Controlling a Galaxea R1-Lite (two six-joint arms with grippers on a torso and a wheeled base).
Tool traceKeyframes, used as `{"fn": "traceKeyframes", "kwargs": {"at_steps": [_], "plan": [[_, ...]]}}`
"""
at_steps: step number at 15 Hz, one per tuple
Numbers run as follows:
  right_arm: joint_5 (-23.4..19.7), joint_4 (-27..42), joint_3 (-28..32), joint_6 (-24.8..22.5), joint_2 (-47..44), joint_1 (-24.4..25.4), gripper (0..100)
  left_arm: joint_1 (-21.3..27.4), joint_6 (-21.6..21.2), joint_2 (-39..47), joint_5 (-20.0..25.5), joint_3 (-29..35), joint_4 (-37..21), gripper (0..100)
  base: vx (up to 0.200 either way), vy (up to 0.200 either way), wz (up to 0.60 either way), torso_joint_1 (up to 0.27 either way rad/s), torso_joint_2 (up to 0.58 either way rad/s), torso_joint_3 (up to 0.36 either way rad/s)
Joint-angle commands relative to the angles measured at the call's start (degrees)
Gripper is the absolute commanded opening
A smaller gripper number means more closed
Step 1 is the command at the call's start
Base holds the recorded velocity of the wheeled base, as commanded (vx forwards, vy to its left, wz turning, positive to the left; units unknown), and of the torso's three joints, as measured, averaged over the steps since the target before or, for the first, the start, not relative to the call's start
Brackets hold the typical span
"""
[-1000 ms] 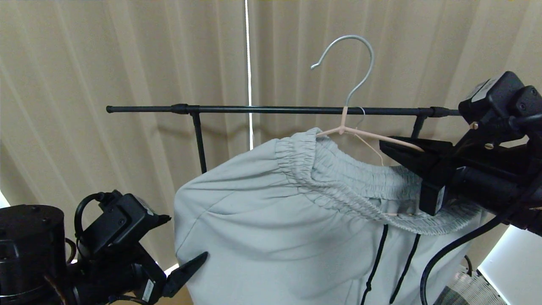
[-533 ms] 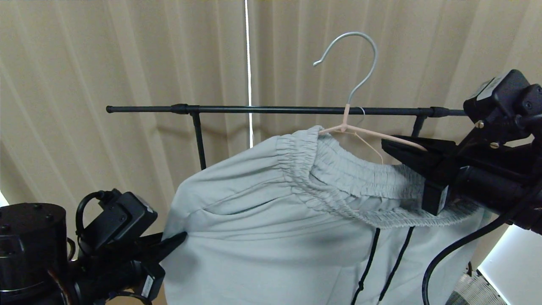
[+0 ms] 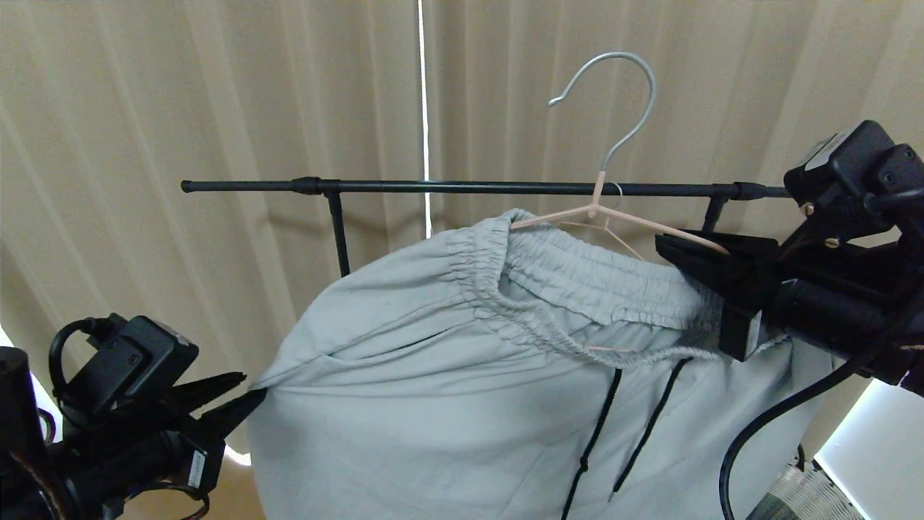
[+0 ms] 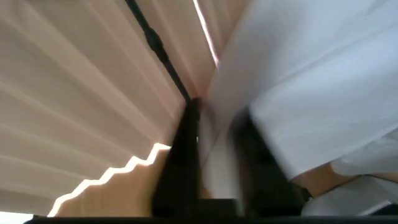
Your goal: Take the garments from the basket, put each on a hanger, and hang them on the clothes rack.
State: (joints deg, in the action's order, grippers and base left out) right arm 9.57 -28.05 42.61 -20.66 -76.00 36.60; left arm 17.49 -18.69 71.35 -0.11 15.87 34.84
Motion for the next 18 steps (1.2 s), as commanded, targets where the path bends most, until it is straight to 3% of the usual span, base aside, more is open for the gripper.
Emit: {"fn": "traceKeyframes", "kwargs": {"at_steps": [1,3,5,8,11,13,18], "plan": [[0.10,0.54,0.02,-0.08,-0.21,0.05,0,0.17,0.06,-2.36,0.20,-0.05,0.05,100,0.000,0.000,0.00,0.000,0.00,0.000],[0.27,0.80,0.02,-0.17,-0.21,-0.30,0,0.79,0.23,-4.64,1.08,-0.05,0.05,100,0.000,0.000,0.00,0.000,0.00,0.000],[0.71,1.77,-0.07,-0.17,-0.64,-2.76,0,1.23,0.67,-10.09,5.30,-0.23,-0.04,100,0.000,0.000,0.00,0.000,0.00,0.000],[3.35,6.87,-1.82,0.01,-0.47,-4.52,0,1.05,0.67,-17.12,5.82,-1.28,-0.39,100,0.000,0.000,0.00,0.000,0.00,0.000],[7.57,6.96,-4.37,0.01,-0.56,-4.60,0,-2.20,0.85,-21.43,5.65,-4.97,-0.39,100,0.000,0.000,0.00,0.000,0.00,0.000],[10.91,7.57,-6.75,0.10,-0.38,-4.87,0,-7.47,2.52,-24.86,5.91,-8.67,-0.48,100,0.000,0.000,0.00,0.000,0.00,0.000],[11.26,9.33,-7.36,3.44,0.06,-8.91,0,-8.62,2.78,-25.21,6.00,-8.67,-0.30,100,0.000,0.000,0.00,0.000,0.00,0.000]]}}
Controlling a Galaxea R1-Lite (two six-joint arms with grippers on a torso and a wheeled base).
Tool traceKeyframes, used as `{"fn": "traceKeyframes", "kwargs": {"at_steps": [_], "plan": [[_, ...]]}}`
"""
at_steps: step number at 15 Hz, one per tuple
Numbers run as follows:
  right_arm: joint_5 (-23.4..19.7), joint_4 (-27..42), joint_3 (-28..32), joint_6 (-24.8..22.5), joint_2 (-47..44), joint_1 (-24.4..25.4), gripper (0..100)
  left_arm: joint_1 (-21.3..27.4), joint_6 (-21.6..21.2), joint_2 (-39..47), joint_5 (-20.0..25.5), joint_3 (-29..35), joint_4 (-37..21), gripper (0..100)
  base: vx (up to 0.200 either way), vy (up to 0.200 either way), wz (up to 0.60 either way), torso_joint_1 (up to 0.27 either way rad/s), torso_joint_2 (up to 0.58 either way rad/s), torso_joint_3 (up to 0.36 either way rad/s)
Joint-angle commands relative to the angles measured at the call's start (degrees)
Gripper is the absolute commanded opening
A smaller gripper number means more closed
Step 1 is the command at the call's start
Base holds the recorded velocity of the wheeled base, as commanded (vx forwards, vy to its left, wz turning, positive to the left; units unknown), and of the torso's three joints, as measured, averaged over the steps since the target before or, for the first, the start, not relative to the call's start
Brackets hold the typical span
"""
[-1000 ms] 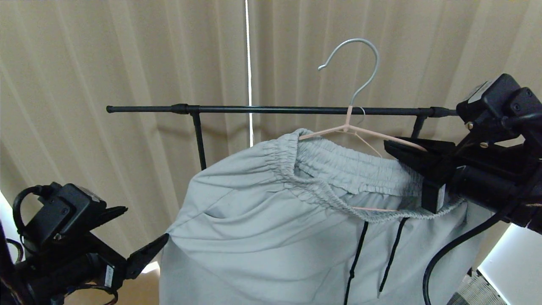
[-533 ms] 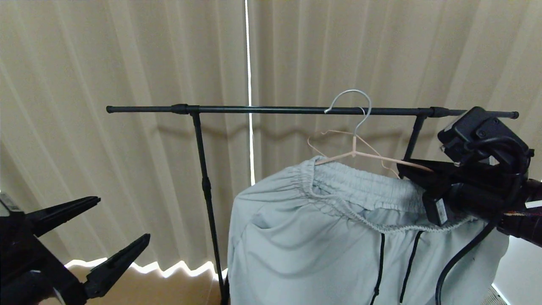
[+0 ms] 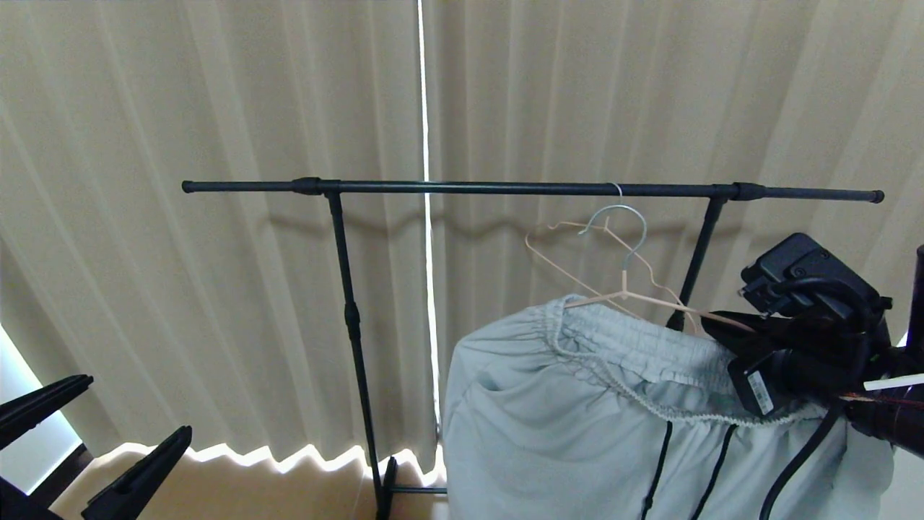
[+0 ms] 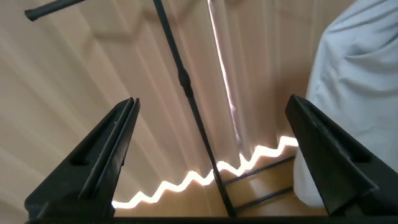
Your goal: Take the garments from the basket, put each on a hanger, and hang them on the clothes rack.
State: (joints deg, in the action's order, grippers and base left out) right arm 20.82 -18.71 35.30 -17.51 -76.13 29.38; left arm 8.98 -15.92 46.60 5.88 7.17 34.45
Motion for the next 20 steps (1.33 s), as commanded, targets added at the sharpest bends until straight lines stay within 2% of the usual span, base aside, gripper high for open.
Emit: {"fn": "traceKeyframes", "kwargs": {"at_steps": [1,3,5,8,14,20], "plan": [[0.01,-0.01,-0.15,0.37,0.72,-3.72,0,-0.11,-0.16,-0.55,0.01,0.13,0.00,100,0.000,0.000,0.00,0.000,0.00,0.000],[0.01,0.08,-1.03,0.45,1.95,-6.26,0,-0.02,-0.34,-0.90,0.01,0.30,0.09,100,0.000,0.000,0.00,0.000,0.00,0.000],[0.01,0.17,-2.52,2.56,3.09,-7.41,0,-0.02,-0.34,-1.08,0.01,0.30,0.09,100,0.000,0.000,0.00,0.000,0.00,0.000],[0.01,0.17,-3.75,4.50,3.27,-7.41,0,-0.02,-0.34,-1.25,0.01,0.30,0.09,100,0.200,0.000,0.00,-0.001,0.00,0.005],[0.01,0.08,-3.66,4.50,3.44,-7.23,0,-0.02,-0.34,-2.66,0.01,0.13,0.00,100,0.200,0.000,0.00,0.006,0.00,0.001],[0.01,0.08,-3.93,6.43,2.39,-4.86,0,-0.02,-0.34,-2.66,0.01,-0.05,-0.09,100,0.200,0.000,0.00,0.004,0.00,0.002]]}}
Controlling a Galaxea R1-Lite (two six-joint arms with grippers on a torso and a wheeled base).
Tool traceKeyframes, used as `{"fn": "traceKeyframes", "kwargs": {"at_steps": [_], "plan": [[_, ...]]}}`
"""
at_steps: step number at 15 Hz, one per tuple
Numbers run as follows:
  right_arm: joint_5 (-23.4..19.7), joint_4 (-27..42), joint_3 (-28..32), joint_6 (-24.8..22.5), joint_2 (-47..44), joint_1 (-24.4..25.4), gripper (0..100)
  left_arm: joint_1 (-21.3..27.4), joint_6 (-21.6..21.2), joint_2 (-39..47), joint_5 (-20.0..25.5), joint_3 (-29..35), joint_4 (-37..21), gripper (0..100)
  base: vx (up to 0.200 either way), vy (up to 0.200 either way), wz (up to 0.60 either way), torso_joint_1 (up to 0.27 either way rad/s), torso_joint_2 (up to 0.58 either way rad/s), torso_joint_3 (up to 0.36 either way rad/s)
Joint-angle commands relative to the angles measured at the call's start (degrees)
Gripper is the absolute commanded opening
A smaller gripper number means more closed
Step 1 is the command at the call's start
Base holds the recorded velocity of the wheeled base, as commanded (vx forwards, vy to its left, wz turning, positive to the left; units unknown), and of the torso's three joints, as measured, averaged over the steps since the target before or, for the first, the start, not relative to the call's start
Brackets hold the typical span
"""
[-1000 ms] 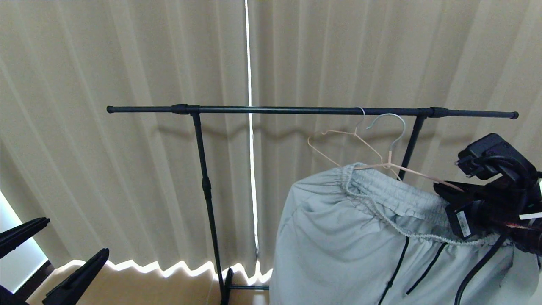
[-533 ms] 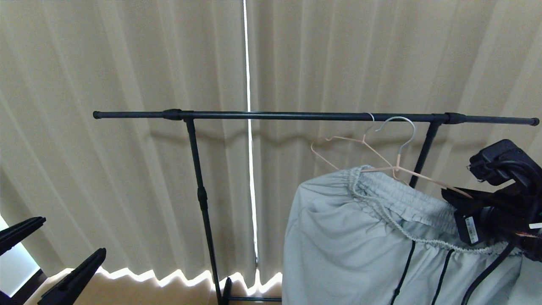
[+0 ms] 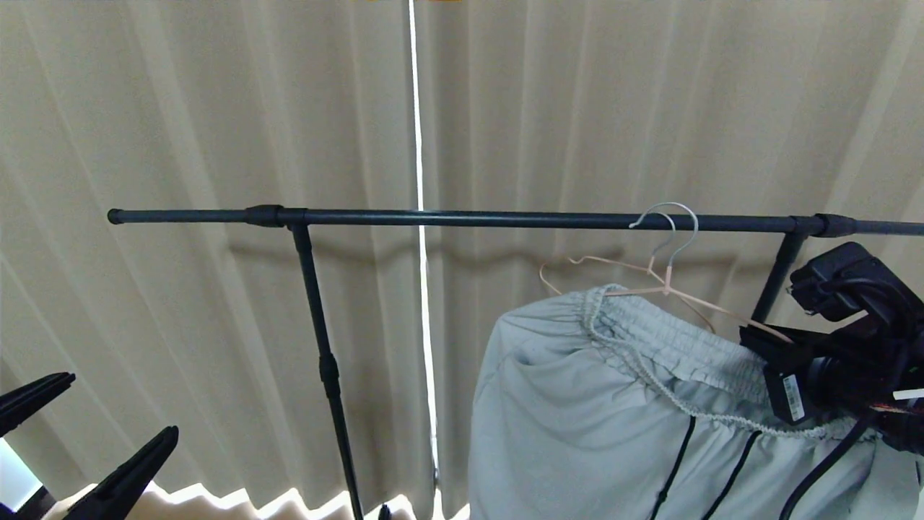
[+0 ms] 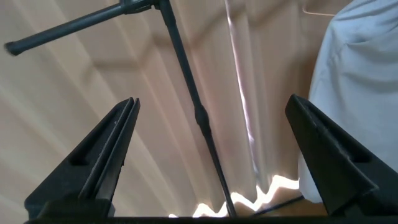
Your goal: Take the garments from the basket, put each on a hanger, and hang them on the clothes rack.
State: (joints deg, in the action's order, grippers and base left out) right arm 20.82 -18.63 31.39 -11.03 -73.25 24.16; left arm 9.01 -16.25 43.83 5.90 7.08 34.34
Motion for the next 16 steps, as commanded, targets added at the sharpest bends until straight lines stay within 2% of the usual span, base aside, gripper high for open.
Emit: {"fn": "traceKeyframes", "kwargs": {"at_steps": [1,3,12,16], "plan": [[0.01,-0.01,0.16,-0.04,-0.93,0.36,0,0.04,-0.01,0.12,-0.01,0.04,0.02,100,0.200,0.000,0.00,0.002,0.00,0.007],[0.01,-0.01,0.25,0.05,-1.45,0.45,0,0.04,-0.19,0.03,-0.01,-0.05,0.11,100,0.200,0.000,0.00,0.005,0.00,0.000],[0.10,-0.01,6.31,0.66,-9.63,0.45,0,0.40,-0.19,-0.58,0.08,-0.05,0.11,100,0.000,0.000,0.00,0.000,0.00,0.000],[3.08,-0.01,8.51,0.57,-14.55,0.54,0,0.40,-0.19,-0.67,0.08,0.04,0.11,100,0.000,0.000,0.00,0.000,0.00,0.000]]}}
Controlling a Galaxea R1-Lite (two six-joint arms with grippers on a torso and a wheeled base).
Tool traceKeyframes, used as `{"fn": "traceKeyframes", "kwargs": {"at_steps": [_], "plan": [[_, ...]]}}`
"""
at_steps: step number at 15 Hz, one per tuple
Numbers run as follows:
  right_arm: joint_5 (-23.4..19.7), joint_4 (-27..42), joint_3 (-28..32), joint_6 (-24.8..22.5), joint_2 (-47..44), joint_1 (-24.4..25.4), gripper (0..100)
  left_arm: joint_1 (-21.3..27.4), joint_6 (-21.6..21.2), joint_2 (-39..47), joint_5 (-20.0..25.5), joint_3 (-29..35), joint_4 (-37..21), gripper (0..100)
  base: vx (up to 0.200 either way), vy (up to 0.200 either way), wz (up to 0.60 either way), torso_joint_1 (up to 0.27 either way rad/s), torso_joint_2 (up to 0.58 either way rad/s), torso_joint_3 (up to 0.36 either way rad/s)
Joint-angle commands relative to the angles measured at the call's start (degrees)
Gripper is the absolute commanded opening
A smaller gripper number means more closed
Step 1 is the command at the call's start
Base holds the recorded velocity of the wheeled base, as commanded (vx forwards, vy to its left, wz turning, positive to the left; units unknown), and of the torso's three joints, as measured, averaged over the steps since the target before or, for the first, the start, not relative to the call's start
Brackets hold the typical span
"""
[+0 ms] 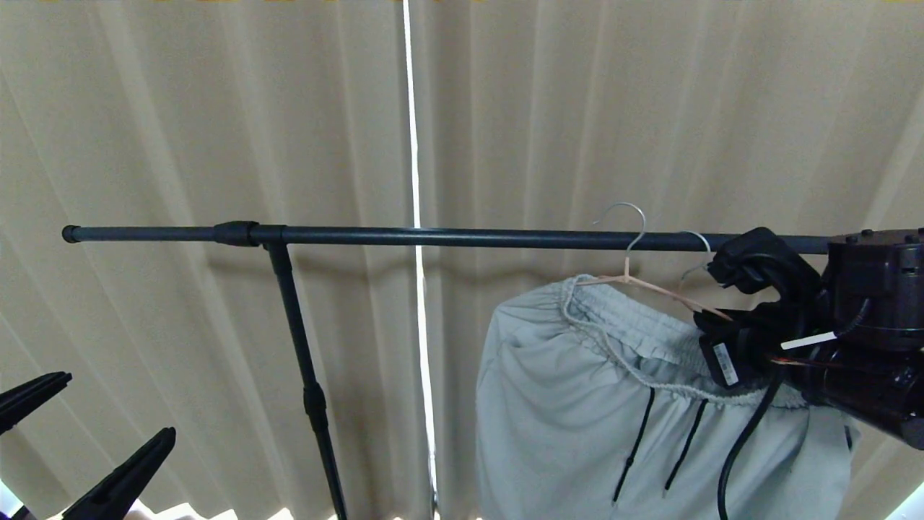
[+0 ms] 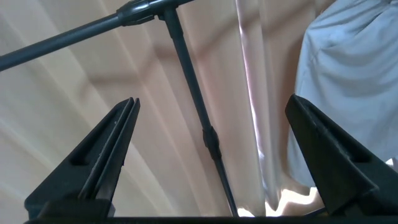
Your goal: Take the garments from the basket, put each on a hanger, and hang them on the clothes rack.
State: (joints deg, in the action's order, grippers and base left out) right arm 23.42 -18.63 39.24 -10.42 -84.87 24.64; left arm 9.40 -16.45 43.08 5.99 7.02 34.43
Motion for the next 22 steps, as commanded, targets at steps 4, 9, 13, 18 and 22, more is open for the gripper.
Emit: {"fn": "traceKeyframes", "kwargs": {"at_steps": [4,9,13,18,22], "plan": [[0.93,0.08,0.49,-0.12,-4.25,1.29,0,0.09,-0.08,0.16,-0.01,0.19,0.03,100,0.000,0.000,0.00,0.000,0.00,0.000],[0.93,-0.62,2.07,-0.04,-7.50,5.25,0,0.09,-0.08,0.07,-0.01,0.10,0.03,100,0.000,0.000,0.00,0.000,0.00,0.000],[0.93,-0.62,3.47,-0.04,-9.44,6.30,0,0.09,-0.08,0.16,-0.01,0.10,-0.06,100,0.000,0.000,0.00,0.000,0.00,0.000],[0.75,-0.80,3.12,0.14,-9.08,7.00,100,0.09,-0.08,0.07,-0.01,0.01,0.03,100,0.000,0.000,0.00,0.000,0.00,0.000],[0.14,-0.97,2.07,6.03,-7.68,10.43,100,0.09,-0.08,-0.02,-0.01,0.10,0.03,100,0.000,0.000,0.00,0.000,0.00,0.000]]}}
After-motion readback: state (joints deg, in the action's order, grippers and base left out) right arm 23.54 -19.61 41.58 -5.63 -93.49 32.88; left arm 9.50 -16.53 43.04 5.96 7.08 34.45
